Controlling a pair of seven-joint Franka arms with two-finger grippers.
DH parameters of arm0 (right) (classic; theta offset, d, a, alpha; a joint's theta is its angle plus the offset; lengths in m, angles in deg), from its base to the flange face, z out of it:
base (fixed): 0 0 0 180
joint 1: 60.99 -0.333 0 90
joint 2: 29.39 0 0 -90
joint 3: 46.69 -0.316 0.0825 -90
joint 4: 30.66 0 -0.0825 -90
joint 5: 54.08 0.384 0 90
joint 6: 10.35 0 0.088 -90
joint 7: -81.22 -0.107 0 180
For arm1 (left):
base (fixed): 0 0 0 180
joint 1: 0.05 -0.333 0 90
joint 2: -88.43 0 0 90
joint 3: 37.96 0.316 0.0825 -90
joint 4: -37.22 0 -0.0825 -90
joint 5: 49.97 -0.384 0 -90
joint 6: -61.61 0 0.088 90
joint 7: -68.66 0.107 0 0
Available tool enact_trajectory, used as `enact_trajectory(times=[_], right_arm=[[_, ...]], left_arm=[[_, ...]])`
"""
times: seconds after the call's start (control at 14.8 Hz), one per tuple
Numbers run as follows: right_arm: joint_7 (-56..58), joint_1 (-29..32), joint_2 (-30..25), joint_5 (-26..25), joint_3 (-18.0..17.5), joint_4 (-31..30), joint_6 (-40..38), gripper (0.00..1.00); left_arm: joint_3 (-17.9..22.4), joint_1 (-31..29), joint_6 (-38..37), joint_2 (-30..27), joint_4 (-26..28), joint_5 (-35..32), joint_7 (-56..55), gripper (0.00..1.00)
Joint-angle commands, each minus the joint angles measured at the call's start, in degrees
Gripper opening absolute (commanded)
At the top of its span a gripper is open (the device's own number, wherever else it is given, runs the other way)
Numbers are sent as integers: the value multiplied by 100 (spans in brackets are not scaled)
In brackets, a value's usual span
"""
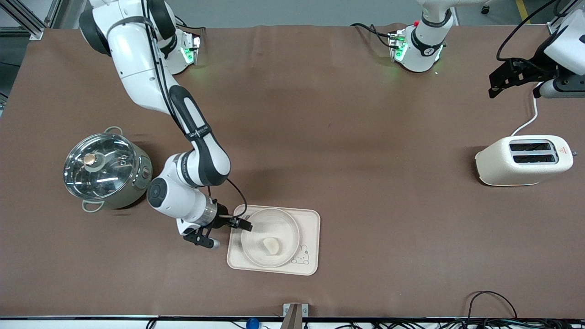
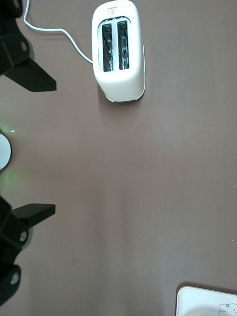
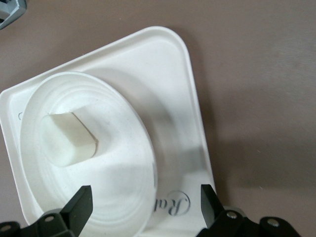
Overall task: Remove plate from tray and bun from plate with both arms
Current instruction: 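Reach the right gripper down to the white plate on the tray, then close the right gripper on the rim of the white plate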
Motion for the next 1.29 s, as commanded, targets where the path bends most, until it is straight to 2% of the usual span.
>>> enact_trajectory(times=[0.0, 0.2, 0.27, 0.34, 0.41, 0.47, 0.54, 0.81, 0.95, 1.02, 1.22], right_arm=[[-14, 61, 314, 89, -18, 401, 81, 85], [12, 52, 480, 62, -10, 506, 188, 68], [81, 52, 542, 62, -10, 568, 188, 59], [134, 52, 569, 62, -10, 594, 188, 47], [170, 61, 595, 62, -18, 595, 196, 31], [170, 70, 595, 62, -18, 612, 188, 8], [170, 61, 595, 62, -18, 612, 196, 0], [257, 149, 543, 132, -62, 604, 161, 0], [704, 289, 333, 229, -298, 490, 126, 0], [924, 316, 149, 229, -387, 193, 100, 0], [1313, 281, -676, 229, -703, -1273, 423, 0]], left_arm=[[-13, -16, -73, 41, -123, 104, 101, 100], [-4, -24, -73, 50, -123, 96, 118, 100], [-4, -42, -73, 50, -123, 96, 118, 100], [-4, -42, -73, 50, -123, 96, 127, 100], [-4, -42, -73, 50, -123, 96, 127, 100], [-4, -33, -73, 50, -123, 96, 119, 100], [4, -42, -73, 50, -123, 87, 110, 100], [5, -42, -73, 59, -132, 87, 119, 100], [5, -7, -73, 146, -201, 87, 31, 100], [5, -16, -73, 251, -332, 78, 39, 100], [-4, 11, -73, 393, -553, 69, 13, 100]])
